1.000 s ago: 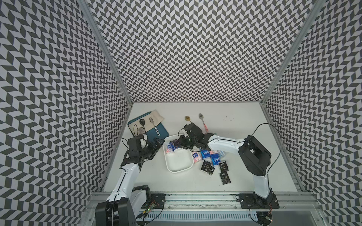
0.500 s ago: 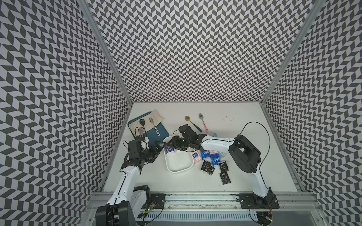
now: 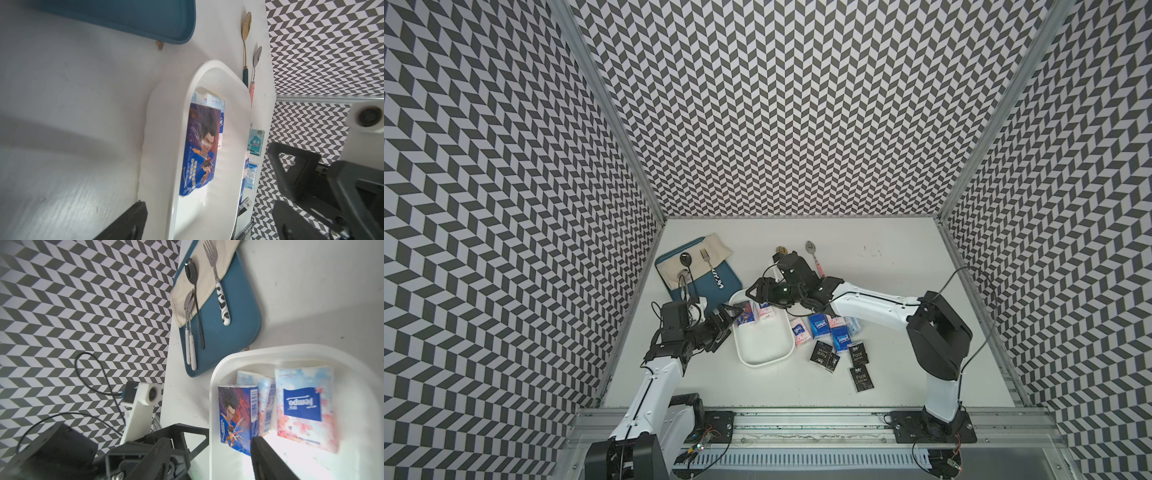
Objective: Put the pocket tissues into the storage box
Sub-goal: Place the pocket tissues in the storage box.
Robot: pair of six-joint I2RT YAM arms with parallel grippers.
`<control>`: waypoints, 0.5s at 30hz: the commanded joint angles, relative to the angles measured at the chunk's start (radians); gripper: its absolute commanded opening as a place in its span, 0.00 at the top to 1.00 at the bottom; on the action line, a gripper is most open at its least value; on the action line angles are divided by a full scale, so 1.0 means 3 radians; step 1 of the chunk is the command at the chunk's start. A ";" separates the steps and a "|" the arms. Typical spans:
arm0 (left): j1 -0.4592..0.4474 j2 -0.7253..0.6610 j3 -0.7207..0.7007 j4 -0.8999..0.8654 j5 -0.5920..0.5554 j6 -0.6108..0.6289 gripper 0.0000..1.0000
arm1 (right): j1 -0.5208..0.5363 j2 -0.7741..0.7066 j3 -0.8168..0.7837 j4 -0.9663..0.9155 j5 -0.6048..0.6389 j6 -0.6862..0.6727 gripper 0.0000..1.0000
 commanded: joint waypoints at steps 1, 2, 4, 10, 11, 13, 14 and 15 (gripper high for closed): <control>-0.0070 -0.0004 -0.0039 0.0164 0.0110 -0.0149 0.00 | -0.0135 -0.0270 -0.0127 -0.0337 0.0238 -0.0513 0.35; -0.0087 -0.0001 -0.0053 0.0202 0.0124 -0.0182 0.00 | -0.0171 -0.0330 -0.0141 -0.0483 0.0276 -0.0653 0.35; -0.0116 0.0009 -0.0069 0.0269 0.0142 -0.0249 0.00 | -0.0243 -0.0428 -0.0192 -0.0739 0.0379 -0.0889 0.35; -0.0162 0.0072 -0.0115 0.0573 0.0176 -0.0490 0.00 | -0.0637 -0.0677 -0.0537 -0.1336 0.0588 -0.1274 0.38; -0.0165 0.0092 -0.0108 0.0619 0.0175 -0.0519 0.00 | -0.0708 -0.0716 -0.0599 -0.1418 0.0603 -0.1300 0.38; -0.0175 0.0135 -0.0086 0.0674 0.0180 -0.0549 0.00 | -0.0816 -0.0798 -0.0701 -0.1530 0.0694 -0.1342 0.37; -0.0180 0.0162 -0.0071 0.0697 0.0180 -0.0562 0.00 | -0.0849 -0.0853 -0.0759 -0.1560 0.0767 -0.1367 0.36; -0.0185 0.0180 -0.0059 0.0713 0.0180 -0.0572 0.00 | -0.0869 -0.0900 -0.0799 -0.1572 0.0846 -0.1381 0.35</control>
